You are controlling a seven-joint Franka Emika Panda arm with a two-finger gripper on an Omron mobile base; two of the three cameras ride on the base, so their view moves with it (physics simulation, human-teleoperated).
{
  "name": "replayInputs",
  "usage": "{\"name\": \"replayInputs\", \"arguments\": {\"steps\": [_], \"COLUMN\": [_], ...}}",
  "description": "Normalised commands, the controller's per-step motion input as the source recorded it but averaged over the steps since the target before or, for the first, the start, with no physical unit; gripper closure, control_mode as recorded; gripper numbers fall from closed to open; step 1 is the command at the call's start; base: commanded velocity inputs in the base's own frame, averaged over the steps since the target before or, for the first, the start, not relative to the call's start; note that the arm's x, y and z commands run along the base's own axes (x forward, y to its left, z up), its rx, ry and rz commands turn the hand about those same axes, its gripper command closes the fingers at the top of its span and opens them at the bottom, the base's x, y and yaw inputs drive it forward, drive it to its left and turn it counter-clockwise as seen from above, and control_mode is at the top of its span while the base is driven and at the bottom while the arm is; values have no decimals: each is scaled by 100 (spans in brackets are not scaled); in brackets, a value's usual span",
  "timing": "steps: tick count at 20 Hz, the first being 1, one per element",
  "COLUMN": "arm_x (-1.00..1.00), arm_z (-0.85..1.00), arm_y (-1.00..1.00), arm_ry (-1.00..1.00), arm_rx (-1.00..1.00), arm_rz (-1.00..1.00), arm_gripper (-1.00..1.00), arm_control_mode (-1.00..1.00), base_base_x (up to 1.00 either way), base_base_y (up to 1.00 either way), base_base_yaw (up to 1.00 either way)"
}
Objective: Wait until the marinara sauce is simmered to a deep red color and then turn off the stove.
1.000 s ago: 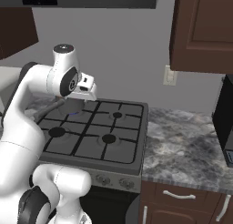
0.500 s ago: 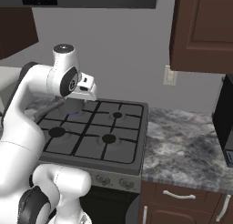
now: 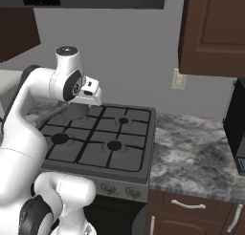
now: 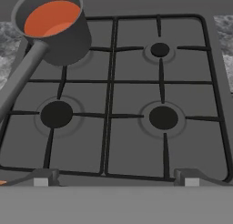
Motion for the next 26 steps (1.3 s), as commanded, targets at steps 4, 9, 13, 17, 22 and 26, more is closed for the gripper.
{"name": "replayInputs", "arguments": {"steps": [4,9,13,17,22,26], "arm_x": [0,0,0,0,0,0], "arm_z": [0,0,0,0,0,0], "arm_y": [0,0,0,0,0,0], "arm_ry": [0,0,0,0,0,0], "arm_rx": [0,0,0,0,0,0], "arm_rz": [0,0,0,0,0,0], "arm_gripper": [-100,-100,-100,-100,-100,-100], "arm_control_mode": [-100,-100,-100,-100,-100,-100], "base_base_x": [0,0,0,0,0,0], "base_base_y": [0,0,0,0,0,0], "base_base_yaw": [0,0,0,0,0,0]}}
